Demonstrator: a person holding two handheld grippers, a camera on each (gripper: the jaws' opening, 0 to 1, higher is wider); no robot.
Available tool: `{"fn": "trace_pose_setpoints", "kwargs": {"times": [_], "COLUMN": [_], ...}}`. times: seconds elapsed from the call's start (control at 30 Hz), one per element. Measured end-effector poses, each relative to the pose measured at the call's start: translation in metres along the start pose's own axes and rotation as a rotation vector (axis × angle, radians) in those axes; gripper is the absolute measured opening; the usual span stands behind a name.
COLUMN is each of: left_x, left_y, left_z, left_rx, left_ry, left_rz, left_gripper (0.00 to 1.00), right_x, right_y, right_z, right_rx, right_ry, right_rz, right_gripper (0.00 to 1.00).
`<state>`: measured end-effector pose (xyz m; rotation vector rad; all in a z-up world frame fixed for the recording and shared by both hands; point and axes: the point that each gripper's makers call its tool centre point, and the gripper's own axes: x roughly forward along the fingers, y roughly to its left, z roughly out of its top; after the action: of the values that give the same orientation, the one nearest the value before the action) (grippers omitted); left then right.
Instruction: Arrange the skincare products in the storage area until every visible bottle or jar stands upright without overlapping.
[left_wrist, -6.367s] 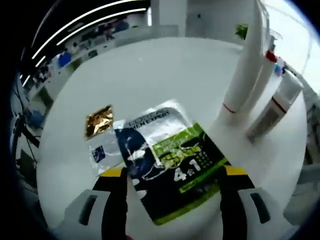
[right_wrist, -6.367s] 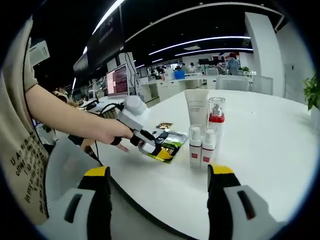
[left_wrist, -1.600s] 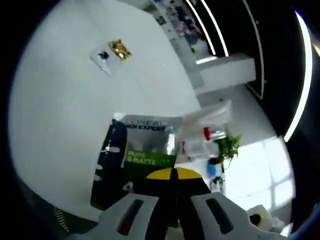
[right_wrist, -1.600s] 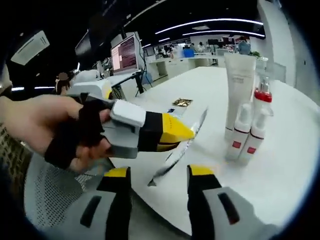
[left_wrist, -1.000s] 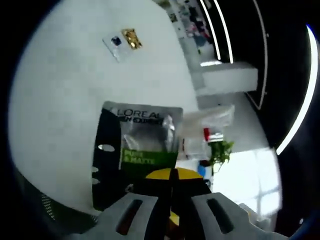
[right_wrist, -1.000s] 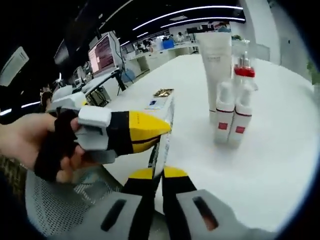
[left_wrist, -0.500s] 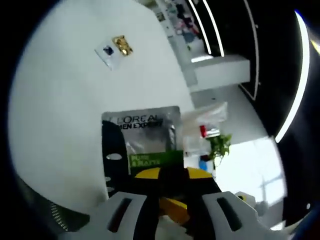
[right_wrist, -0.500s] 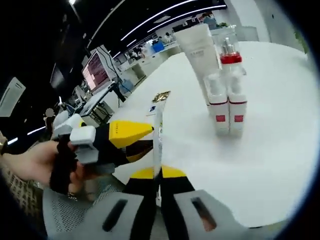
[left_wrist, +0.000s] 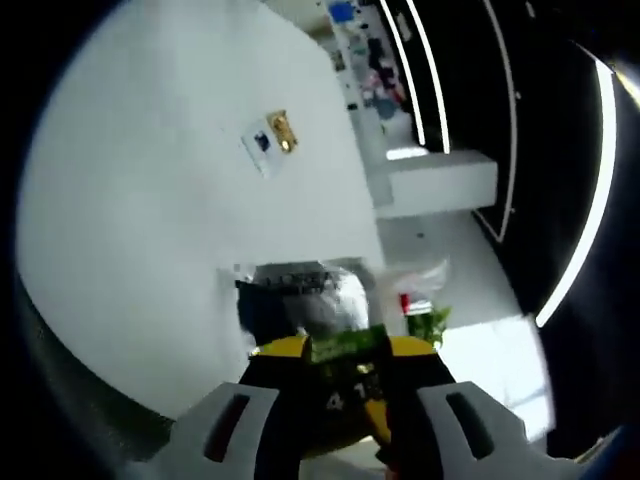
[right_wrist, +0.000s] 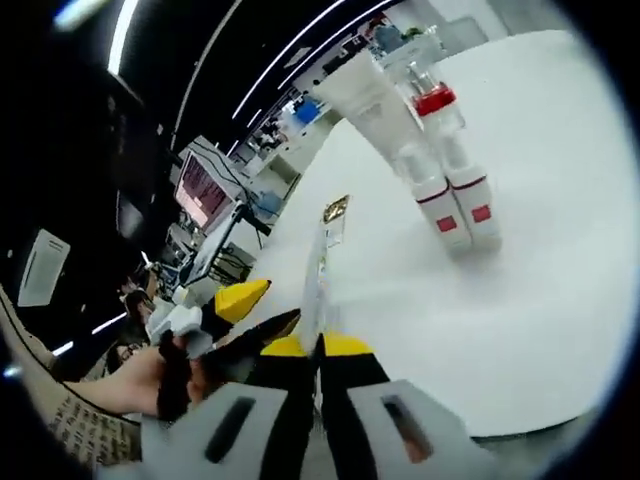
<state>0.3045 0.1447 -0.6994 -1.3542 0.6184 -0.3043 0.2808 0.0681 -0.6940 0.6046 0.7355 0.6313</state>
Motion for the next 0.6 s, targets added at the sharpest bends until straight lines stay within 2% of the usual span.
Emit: {"fn": "trace_pose_setpoints", "kwargs": {"times": [0.07,0.13,0.2,0.23,0.27,0.33,0.5,0.6], "left_x": [0.001,0.001,0.000,0.000,0.000,0.000,0.002,0.003], "left_y": [-0.006,-0.006,-0.009,-0.015,-0.024,-0.033,-0.033,-0.028], "left_z": [-0.001,-0.005,-0.013,-0.014,-0.012,-0.014,-0.017,-0.020], "left_rx": [0.069,0.068,0.089,0.097,0.124,0.146,0.138,0.161], "left_ry": [0.023,0.039,0.067,0.073,0.062,0.065,0.084,0.101], "left_rz": [-0.016,-0.026,-0.044,-0.066,-0.118,-0.155,-0.160,-0.139], "left_gripper": [0.27,0.30,0.37,0.40,0.42,0.44,0.43,0.50], "right_x": [-0.002,-0.005,-0.008,-0.009,-0.010,-0.013,-0.022,-0.029], "right_y": [0.004,0.009,0.016,0.018,0.017,0.022,0.018,0.019], "right_z": [0.006,0.012,0.019,0.020,0.022,0.028,0.041,0.051], "right_rx": [0.063,0.105,0.155,0.172,0.163,0.206,0.277,0.365], "right_ry": [-0.034,-0.062,-0.092,-0.093,-0.101,-0.133,-0.200,-0.256], "right_rz": [0.019,0.044,0.081,0.097,0.094,0.129,0.135,0.169], "right_gripper": [0.01,0.01,0.01,0.01,0.01,0.01,0.01,0.01]}}
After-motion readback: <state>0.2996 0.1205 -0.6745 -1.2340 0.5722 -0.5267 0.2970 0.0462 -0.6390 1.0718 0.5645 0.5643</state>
